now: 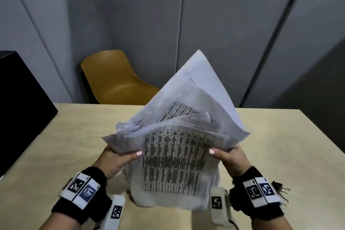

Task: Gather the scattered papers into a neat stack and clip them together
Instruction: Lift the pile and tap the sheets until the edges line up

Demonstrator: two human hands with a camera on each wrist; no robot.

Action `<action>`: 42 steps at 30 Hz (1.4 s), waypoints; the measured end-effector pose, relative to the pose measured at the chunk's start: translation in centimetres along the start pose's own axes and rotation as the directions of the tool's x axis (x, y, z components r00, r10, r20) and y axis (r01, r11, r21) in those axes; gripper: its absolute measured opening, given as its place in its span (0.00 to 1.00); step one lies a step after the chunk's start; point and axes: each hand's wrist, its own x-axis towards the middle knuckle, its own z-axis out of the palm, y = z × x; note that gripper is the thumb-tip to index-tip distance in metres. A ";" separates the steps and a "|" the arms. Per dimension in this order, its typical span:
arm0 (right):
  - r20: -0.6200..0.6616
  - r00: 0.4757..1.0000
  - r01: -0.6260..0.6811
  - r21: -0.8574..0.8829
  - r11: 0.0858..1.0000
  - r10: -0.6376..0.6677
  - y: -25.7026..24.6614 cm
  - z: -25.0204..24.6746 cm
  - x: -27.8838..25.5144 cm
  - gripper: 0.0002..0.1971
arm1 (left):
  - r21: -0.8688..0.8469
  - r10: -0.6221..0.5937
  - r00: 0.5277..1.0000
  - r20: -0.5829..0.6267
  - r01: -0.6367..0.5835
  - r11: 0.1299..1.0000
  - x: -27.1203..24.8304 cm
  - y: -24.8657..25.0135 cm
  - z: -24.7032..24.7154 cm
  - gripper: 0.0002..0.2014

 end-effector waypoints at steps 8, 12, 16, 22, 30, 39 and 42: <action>-0.139 0.980 -0.165 -0.140 0.976 0.145 1.5 -0.4 -0.3 0.43 | -0.032 -0.001 0.999 0.037 0.003 0.999 0.3 -0.7 -0.8 0.42; -0.179 0.976 -0.144 -0.117 0.983 0.122 0.3 0.5 0.5 0.26 | -0.014 0.036 0.999 -0.037 -0.036 0.999 0.9 0.1 0.6 0.24; -0.225 0.973 -0.070 -0.103 0.992 0.045 0.3 0.7 0.7 0.30 | 0.042 0.070 0.980 -0.186 -0.063 0.997 1.4 0.4 1.8 0.22; -0.344 0.936 -0.131 -0.148 0.980 0.073 3.2 -0.2 0.2 0.19 | -0.356 0.158 0.970 -0.184 -0.215 0.909 1.0 0.5 0.8 0.13; -0.383 0.914 -0.184 -0.100 0.978 0.133 3.4 -0.1 -0.4 0.12 | -0.466 0.024 0.943 -0.332 -0.186 0.865 1.6 -0.7 -1.3 0.23; -0.289 0.939 -0.192 0.010 0.981 0.187 1.4 0.5 -1.1 0.35 | -0.450 -0.282 0.891 -0.355 0.101 0.887 0.6 -2.7 -0.4 0.11; -0.268 0.954 -0.137 0.014 0.990 0.136 0.7 0.7 -1.0 0.44 | -0.376 -0.324 0.920 -0.219 0.227 0.898 -0.5 -2.2 0.4 0.24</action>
